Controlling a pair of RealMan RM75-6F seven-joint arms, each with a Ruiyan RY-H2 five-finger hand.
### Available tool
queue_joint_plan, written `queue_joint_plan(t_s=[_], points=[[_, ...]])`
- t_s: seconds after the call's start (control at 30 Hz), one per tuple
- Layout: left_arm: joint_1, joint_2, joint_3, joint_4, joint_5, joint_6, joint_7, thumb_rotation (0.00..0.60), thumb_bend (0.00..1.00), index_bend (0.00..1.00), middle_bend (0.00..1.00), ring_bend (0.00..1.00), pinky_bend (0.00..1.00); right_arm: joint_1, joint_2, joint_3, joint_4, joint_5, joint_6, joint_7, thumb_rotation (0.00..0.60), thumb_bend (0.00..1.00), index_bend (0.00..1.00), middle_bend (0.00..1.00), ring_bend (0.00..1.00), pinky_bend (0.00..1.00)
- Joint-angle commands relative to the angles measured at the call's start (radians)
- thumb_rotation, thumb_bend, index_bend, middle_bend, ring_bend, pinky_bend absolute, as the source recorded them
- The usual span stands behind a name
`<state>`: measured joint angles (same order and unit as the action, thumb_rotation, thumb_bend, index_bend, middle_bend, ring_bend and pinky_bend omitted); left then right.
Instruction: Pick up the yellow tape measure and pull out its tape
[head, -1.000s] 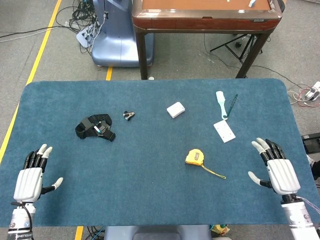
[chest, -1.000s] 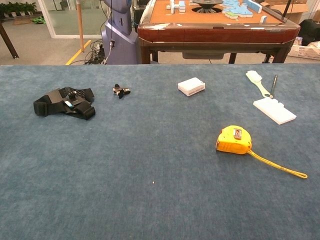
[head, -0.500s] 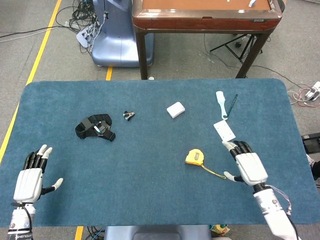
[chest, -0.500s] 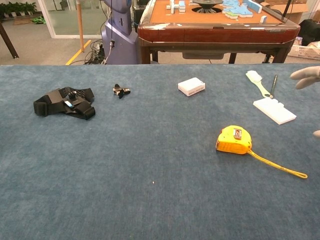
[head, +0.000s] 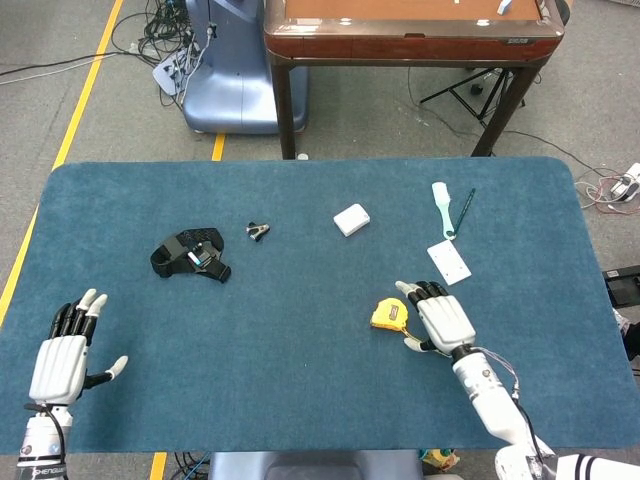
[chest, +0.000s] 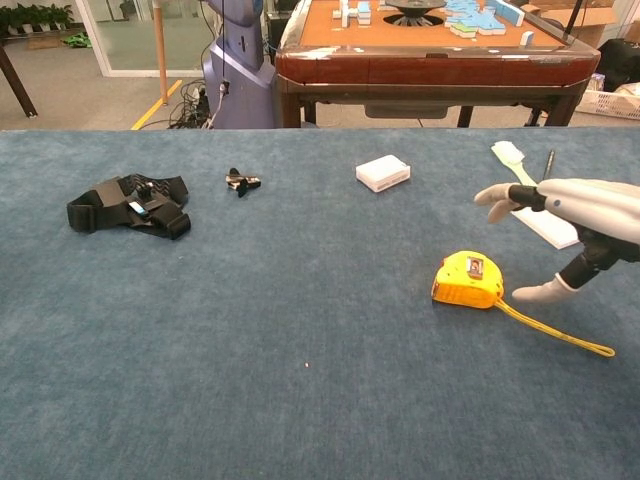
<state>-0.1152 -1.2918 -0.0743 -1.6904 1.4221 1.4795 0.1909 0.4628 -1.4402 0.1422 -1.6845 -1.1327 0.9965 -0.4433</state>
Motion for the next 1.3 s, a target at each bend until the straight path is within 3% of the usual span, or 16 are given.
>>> queue_joint_plan(t_s=[0.03,0.57,0.93,1.3], points=[[0.0,0.001,0.0,-0.002,0.002,0.001,0.001,0.6,0.17,0.0,0.0,0.0,0.0,0.028,-0.034,0.005,0.033,0.033,-0.018,-0.02,0.6,0.25,0.11,0.2,0.13,0.12],[0.002,0.003,0.001,-0.01,-0.005,0.002,0.013,0.6,0.17,0.0,0.0,0.0,0.0,0.11,-0.105,0.013,0.159,0.148,-0.066,-0.031,0.6,0.25,0.12,0.2,0.15,0.13],[-0.001,-0.002,0.0,-0.01,-0.008,-0.002,0.02,0.6,0.17,0.0,0.0,0.0,0.0,0.126,-0.102,0.007,0.179,0.173,-0.069,-0.008,0.6,0.25,0.13,0.22,0.16,0.13],[0.001,-0.004,0.002,-0.014,-0.005,0.002,0.027,0.6,0.17,0.0,0.0,0.0,0.0,0.163,-0.062,-0.009,0.143,0.192,-0.108,-0.013,0.6,0.26,0.29,0.32,0.19,0.13]])
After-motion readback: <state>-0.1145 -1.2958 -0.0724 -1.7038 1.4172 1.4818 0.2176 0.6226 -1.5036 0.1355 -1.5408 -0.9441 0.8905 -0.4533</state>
